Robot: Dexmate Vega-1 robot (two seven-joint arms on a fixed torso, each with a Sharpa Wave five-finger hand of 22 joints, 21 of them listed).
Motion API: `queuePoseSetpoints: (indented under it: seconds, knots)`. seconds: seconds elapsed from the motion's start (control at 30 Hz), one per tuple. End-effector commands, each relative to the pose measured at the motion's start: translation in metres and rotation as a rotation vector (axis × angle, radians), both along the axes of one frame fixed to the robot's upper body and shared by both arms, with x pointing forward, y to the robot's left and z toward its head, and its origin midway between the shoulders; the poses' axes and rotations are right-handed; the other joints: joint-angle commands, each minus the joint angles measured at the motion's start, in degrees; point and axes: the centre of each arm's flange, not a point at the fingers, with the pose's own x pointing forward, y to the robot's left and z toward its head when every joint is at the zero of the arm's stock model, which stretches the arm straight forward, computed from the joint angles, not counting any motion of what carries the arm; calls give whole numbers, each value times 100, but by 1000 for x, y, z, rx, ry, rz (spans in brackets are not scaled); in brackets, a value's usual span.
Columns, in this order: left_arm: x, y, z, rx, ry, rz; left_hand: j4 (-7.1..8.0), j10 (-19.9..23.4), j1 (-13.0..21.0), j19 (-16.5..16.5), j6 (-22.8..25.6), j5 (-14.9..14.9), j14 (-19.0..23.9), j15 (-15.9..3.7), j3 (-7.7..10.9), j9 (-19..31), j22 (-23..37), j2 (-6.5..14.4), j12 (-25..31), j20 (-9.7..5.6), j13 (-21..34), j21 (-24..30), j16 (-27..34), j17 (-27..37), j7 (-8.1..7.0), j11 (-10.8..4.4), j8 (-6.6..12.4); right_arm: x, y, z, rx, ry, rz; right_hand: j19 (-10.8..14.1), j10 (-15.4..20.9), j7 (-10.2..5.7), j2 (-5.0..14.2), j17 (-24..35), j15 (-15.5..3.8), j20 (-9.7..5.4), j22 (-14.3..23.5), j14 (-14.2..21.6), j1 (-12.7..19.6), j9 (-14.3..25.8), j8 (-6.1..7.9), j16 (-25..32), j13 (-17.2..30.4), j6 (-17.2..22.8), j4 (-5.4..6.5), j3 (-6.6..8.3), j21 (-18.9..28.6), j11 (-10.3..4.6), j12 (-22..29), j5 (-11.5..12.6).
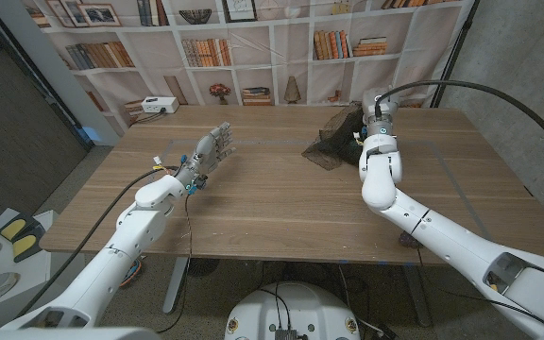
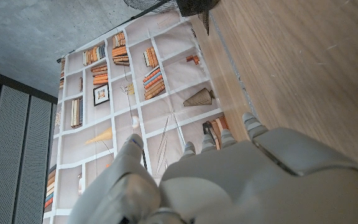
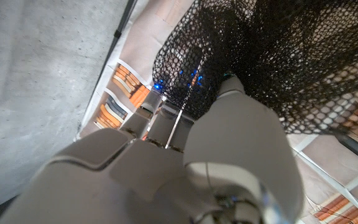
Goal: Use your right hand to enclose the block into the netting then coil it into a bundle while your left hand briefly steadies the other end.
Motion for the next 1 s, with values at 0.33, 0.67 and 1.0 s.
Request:
queuePoseSetpoints:
  seconds: [0.33, 0.67, 1.0]
  knots:
    - [-9, 14, -10, -38, 3, 41, -12, -487, 19, 23, -276, 14, -92, -10, -14, 12, 10, 34, 33, 36, 31, 17, -5, 24, 7, -20, 17, 66, 58, 20, -130, 119, 141, -9, 70, -372, 70, 53, -543, -5, 3, -20, 79, 85, 448, -74, -42, 401, 55, -4, 90, 5, -43, -28]
    - [-8, 19, -13, -48, 7, 53, -16, -488, 23, 28, -274, 14, -94, -9, -14, 12, 10, 38, 32, 35, 31, 20, -7, 23, 6, -13, 18, 93, 73, 15, -146, 228, 134, 279, -271, -432, 123, -512, -525, 312, -104, -281, 217, -214, 89, -807, -576, -102, 95, 295, 313, 149, -597, 71]
    - [-2, 19, -11, -47, 13, 50, -19, -488, 24, 26, -277, 14, -100, -6, -16, 12, 10, 38, 32, 35, 31, 19, -10, 23, 4, -16, 17, 110, 73, 8, -97, 382, 71, -175, -2476, -503, -403, -1542, -484, 662, -222, -1351, -752, -396, -1671, -2093, -1391, -2581, 585, 144, 108, 138, -2420, 277]
